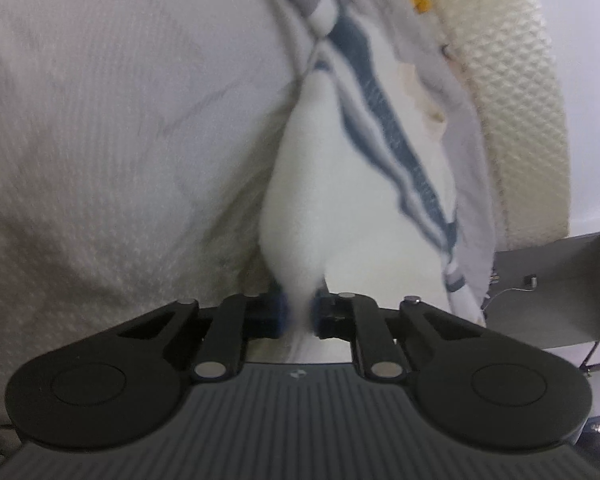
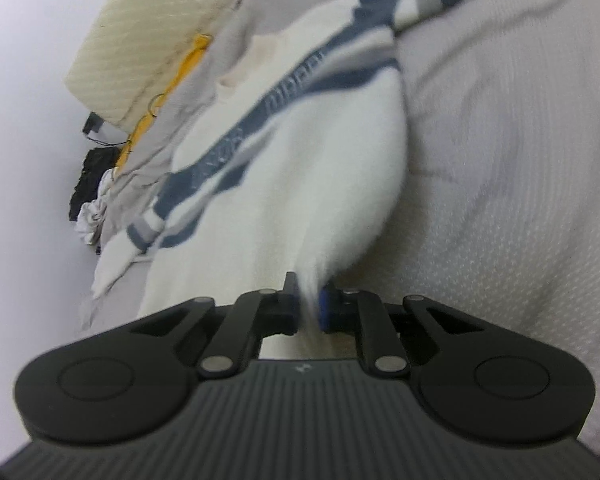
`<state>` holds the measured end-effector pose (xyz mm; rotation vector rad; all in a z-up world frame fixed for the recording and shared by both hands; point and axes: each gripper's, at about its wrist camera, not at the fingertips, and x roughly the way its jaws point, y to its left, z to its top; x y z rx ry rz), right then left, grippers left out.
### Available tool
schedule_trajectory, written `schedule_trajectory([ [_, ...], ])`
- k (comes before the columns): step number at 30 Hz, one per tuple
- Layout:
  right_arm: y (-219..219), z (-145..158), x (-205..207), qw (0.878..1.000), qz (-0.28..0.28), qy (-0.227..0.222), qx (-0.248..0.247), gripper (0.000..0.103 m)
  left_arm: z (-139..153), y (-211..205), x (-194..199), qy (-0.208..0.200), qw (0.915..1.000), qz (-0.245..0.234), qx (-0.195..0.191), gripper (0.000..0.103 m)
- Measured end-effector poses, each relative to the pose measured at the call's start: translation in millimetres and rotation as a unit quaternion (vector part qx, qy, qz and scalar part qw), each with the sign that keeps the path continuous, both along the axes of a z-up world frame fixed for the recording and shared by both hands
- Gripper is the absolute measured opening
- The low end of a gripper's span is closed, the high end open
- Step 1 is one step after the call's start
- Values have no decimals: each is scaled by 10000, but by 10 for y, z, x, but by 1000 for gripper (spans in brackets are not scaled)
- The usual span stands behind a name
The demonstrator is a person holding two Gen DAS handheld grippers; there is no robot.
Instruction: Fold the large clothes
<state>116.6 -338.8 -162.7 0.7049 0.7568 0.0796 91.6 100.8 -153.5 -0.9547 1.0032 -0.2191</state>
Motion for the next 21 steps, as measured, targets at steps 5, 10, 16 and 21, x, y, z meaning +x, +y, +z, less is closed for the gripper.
schedule_trajectory([
  [5,33,319,-161,9989,185,-62,-431,11,379,170,-75,-253,9996,-135,36,11],
  [10,70,193,-186,9968,295,408,-622,12,487,217,-68,-33,9971,-364,675,10],
  [16,81,-302,-67,9903,208,1150,-751,12,262,104,15,453,9853,-698,1495,10],
  [21,114,-349,0,9880,258,1214,-923,12,197,60,89,590,9788,-779,1798,11],
])
